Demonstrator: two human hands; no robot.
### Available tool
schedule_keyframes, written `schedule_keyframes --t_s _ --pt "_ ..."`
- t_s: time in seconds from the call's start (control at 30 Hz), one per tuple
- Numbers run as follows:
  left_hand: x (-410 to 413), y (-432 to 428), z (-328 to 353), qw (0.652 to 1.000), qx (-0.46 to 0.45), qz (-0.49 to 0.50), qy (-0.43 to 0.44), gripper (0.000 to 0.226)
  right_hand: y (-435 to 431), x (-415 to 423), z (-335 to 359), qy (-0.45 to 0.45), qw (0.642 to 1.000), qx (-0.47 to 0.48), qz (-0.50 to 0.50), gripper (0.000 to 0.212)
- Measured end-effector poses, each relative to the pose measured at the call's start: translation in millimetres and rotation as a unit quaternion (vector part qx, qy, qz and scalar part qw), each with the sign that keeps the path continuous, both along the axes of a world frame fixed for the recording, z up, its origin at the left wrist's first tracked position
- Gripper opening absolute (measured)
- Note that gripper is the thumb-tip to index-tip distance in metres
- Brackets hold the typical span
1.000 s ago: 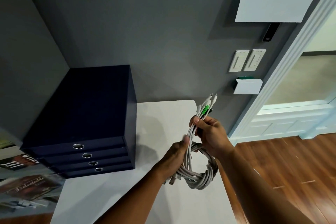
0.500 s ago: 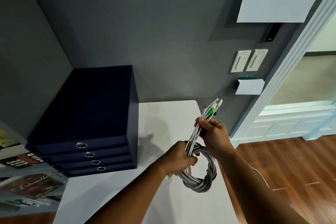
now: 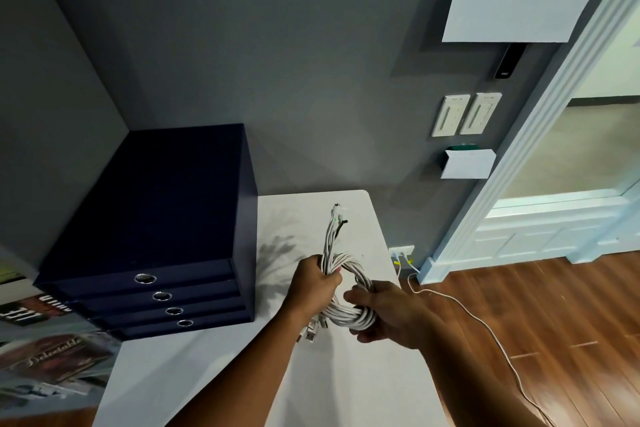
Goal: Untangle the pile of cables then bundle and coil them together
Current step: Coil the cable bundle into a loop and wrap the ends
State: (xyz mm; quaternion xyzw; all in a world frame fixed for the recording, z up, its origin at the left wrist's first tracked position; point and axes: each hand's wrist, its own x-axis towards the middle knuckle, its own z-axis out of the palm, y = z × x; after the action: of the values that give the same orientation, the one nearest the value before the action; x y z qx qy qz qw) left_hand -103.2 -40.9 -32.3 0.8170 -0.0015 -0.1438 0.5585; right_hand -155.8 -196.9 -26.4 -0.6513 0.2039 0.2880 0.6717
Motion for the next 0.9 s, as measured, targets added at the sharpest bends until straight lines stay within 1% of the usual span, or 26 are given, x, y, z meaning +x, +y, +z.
schedule_keyframes --t_s 0.03,0.07,0.13,0.17,0.3,0.33,0.37,0.4,0.47,0.53,0.6,0.63,0.67,0.7,0.73,0.77,0.8,0.83,0.87,0.9 --pt "-0.9 0.2 -0.5 1.000 -0.015 0.002 0.006 0.025 3.1 -0.7 -4.1 -0.013 1.000 -0.002 -0.012 0.018" --pt "-1.6 0.1 -1.1 0.999 -0.036 0.004 0.018 0.021 6.8 -0.9 -7.0 -0.026 0.999 -0.034 -0.030 0.014" --pt "-3.8 1.7 0.0 0.996 -0.080 0.000 0.050 0.008 13.2 -0.9 -13.0 -0.051 0.989 -0.122 -0.067 0.018" --pt "-3.9 3.2 -0.8 0.993 -0.097 -0.004 0.066 0.007 16.0 -2.0 -14.7 -0.066 0.984 -0.148 -0.076 0.021" --pt "-6.0 7.5 -5.5 0.974 -0.184 -0.015 0.132 0.005 18.8 -11.6 -22.5 -0.109 0.972 -0.191 -0.088 0.017" --pt "-7.9 7.1 -5.8 0.971 -0.194 -0.015 0.138 0.005 19.1 -13.0 -25.3 -0.117 0.968 -0.200 -0.096 0.016" --pt "-10.0 5.9 -6.2 0.974 -0.187 -0.012 0.130 0.007 20.4 -14.2 -27.9 -0.122 0.964 -0.209 -0.107 0.016" --pt "-12.2 4.8 -7.1 0.982 -0.158 -0.008 0.103 0.008 22.4 -15.4 -29.1 -0.124 0.962 -0.214 -0.120 0.015" --pt "-16.0 1.3 -13.8 0.997 -0.069 0.015 0.023 0.007 26.9 -17.2 -33.0 -0.124 0.956 -0.221 -0.146 0.013" --pt "-16.2 -1.4 -22.2 0.999 -0.003 0.039 -0.037 0.007 30.7 -17.6 -38.1 -0.119 0.956 -0.219 -0.156 0.012" --pt "-14.6 -0.5 -25.0 0.998 0.024 0.017 -0.058 0.008 32.4 -17.4 -41.2 -0.102 0.957 -0.233 -0.136 0.009" --pt "-13.9 1.8 -23.4 0.998 0.027 -0.008 -0.058 0.009 30.4 -17.0 -42.1 -0.099 0.954 -0.263 -0.106 0.018" --pt "-12.6 5.0 -21.6 0.997 0.028 -0.034 -0.057 0.011 26.9 -16.6 -44.4 -0.101 0.945 -0.303 -0.069 0.038" --pt "-11.5 9.2 -19.5 0.997 0.025 -0.057 -0.053 0.012 23.3 -16.3 -45.4 -0.116 0.932 -0.339 -0.050 0.064" --pt "-10.7 13.5 -16.6 0.996 0.016 -0.075 -0.042 0.013 19.2 -15.4 -43.3 -0.153 0.918 -0.363 -0.057 0.085" --pt "-10.2 17.1 -15.0 0.995 0.001 -0.093 -0.022 0.013 14.2 -13.8 -39.7 -0.215 0.895 -0.385 -0.070 0.096" --pt "-10.1 20.7 -13.7 0.994 -0.013 -0.113 -0.001 0.012 9.2 -11.2 -35.1 -0.290 0.862 -0.410 -0.067 0.099" --pt "-9.6 23.3 -12.3 0.991 -0.022 -0.132 0.014 0.010 3.3 -8.0 -28.9 -0.356 0.826 -0.435 -0.042 0.097" --pt "-9.0 25.6 -11.4 0.988 -0.021 -0.150 0.024 0.008 -3.6 -4.3 -25.1 -0.402 0.797 -0.450 0.002 0.094" --pt "-8.9 26.7 -8.9 0.985 -0.019 -0.169 0.032 0.008 -9.0 0.3 -19.1 -0.430 0.777 -0.456 0.061 0.090"
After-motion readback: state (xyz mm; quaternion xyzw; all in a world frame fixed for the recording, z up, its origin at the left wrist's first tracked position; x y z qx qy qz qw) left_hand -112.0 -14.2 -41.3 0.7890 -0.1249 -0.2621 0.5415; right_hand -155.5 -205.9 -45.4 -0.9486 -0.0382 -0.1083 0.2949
